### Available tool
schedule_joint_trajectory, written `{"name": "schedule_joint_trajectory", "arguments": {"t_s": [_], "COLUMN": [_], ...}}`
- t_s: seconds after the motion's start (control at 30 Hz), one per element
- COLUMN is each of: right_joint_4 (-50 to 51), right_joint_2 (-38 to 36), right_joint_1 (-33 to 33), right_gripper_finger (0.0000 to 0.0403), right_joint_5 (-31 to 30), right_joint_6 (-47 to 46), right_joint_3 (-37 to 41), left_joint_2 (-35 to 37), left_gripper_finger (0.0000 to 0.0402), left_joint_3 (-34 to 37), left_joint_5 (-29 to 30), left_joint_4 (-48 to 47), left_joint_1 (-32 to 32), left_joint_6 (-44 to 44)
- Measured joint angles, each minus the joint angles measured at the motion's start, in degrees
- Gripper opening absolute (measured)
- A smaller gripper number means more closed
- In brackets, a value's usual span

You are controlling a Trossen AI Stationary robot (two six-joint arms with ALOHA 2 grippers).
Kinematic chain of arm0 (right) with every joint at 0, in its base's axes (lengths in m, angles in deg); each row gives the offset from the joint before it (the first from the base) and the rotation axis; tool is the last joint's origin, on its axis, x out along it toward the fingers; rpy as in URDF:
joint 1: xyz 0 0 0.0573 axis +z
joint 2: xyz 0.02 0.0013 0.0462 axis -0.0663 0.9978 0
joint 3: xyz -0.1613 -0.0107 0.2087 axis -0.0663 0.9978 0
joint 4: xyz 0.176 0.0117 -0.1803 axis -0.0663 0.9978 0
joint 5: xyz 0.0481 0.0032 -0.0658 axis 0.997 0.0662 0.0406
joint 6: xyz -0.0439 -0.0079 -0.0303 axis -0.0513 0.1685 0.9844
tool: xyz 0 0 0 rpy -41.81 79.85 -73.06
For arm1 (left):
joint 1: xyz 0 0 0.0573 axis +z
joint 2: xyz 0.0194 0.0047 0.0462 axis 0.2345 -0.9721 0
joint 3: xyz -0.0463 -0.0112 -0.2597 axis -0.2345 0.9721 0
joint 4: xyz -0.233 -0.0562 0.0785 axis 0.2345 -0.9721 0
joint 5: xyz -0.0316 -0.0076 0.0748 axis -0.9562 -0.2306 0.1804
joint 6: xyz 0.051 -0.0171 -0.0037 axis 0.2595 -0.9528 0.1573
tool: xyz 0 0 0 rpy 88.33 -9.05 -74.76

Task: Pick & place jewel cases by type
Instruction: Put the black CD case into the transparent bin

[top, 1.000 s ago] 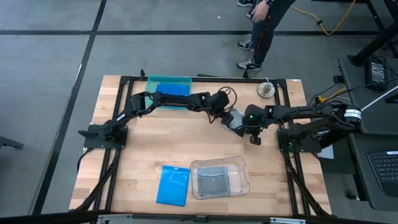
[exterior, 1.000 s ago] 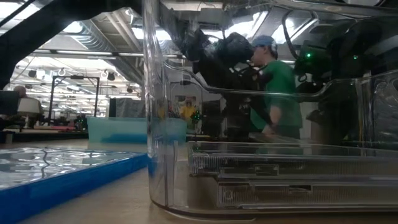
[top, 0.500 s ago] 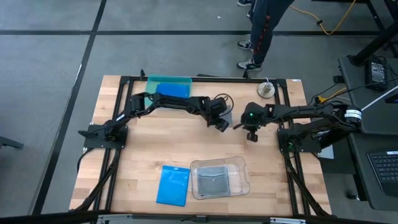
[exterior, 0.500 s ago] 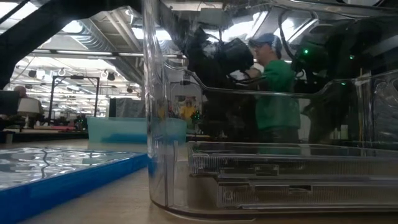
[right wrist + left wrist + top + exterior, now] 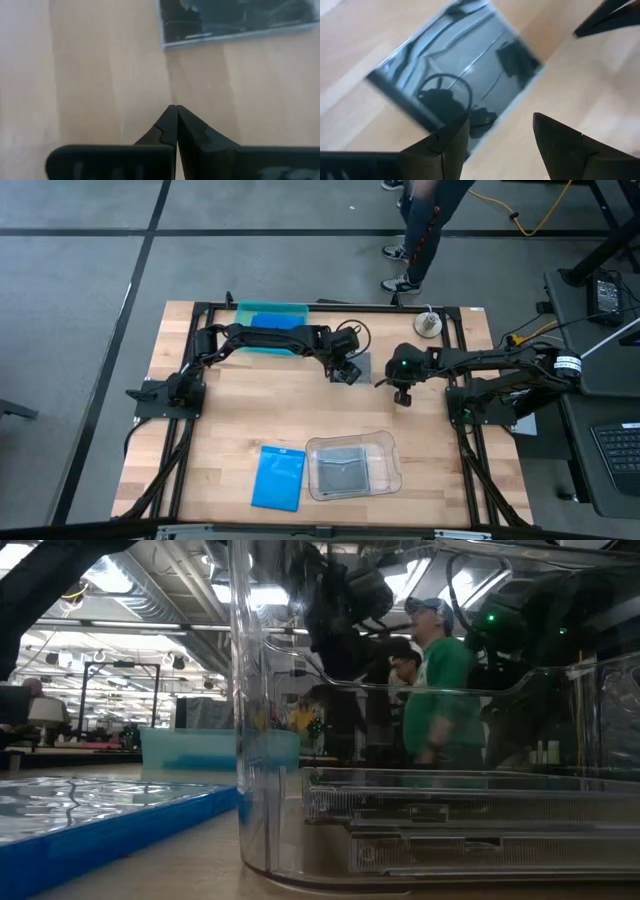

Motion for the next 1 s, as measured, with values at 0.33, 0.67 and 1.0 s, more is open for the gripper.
{"name": "schedule_joint_trajectory", "arguments": {"t_s": [0.33, 0.67, 1.0], "right_joint_4": [-5.60, -5.48, -5.77], "right_joint_2": [1.97, 9.39, 16.12], "right_joint_1": [-1.51, -5.52, -7.67], "right_gripper_finger": [0.0024, 0.0078, 0.0018], "right_joint_5": [-1.20, 2.73, 3.37], "right_joint_6": [1.09, 1.46, 5.19], "right_joint_3": [0.00, -2.11, -8.57], "left_joint_2": [-0.43, 1.36, 1.36], "left_gripper_finger": [0.0230, 0.0245, 0.0246], "left_joint_3": [8.81, 8.84, 8.84], "left_joint_5": [-2.96, -0.73, -0.42], "left_joint_4": [2.64, 2.91, 1.62], "left_joint_1": [2.09, 3.38, 3.49], "left_joint_6": [-6.78, -6.00, -6.39]}}
